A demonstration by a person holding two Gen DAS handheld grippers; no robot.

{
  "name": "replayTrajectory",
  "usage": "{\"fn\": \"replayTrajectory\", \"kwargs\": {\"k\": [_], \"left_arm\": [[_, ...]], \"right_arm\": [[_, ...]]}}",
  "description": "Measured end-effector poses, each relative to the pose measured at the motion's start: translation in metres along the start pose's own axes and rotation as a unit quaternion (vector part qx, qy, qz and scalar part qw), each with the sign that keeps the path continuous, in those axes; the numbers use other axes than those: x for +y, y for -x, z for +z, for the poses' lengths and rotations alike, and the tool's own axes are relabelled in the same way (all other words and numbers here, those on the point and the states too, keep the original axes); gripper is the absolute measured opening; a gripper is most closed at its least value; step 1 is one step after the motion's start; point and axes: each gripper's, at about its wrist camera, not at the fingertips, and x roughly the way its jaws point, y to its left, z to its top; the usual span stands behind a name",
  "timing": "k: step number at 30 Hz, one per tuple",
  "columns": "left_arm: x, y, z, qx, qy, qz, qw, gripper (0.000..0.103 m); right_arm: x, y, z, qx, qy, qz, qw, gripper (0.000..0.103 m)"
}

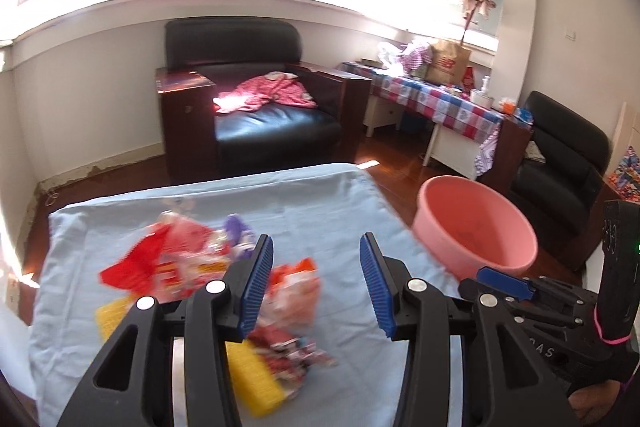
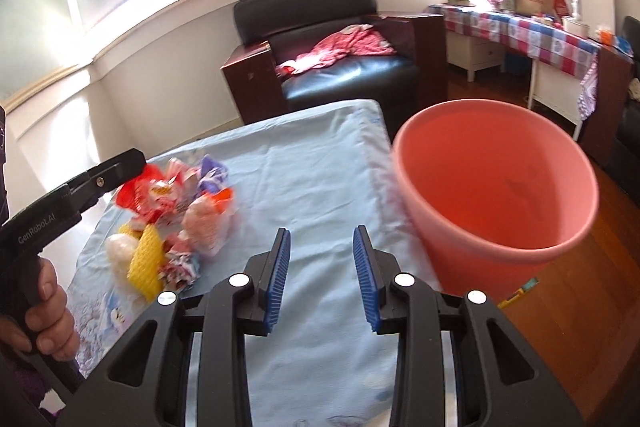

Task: Collect trash
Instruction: 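Move both tools back over the trash pile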

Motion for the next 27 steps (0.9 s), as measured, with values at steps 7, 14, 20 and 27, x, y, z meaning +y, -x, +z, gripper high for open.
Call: {"fn": "replayTrajectory", "kwargs": {"k": [7, 14, 20, 27], "left_arm": [[0.058, 0.020, -0.026, 0.026, 0.028, 0.065, 0.9972, 0.045], [0.086, 0.012, -0.056, 0.079, 0.064, 0.065, 0.9927, 0.045], [0.087, 0.000, -0.066, 0.102, 0.072, 0.050, 0.9909, 0.045], [0.086, 0.005, -0.070, 0.096, 0.068, 0.037, 0.9923, 0.025]], "right_arm": [[0.042, -0.011, -0.011, 0.027, 0.039, 0.049, 0.998, 0.033], [0.071, -0.016, -0.017, 0.049, 0.072, 0.094, 0.992, 0.033], [0.088, -0.017, -0.019, 0.062, 0.091, 0.119, 0.987, 0.033], [0.104, -0.022, -0.022, 0.075, 0.113, 0.132, 0.982, 0.033]]}}
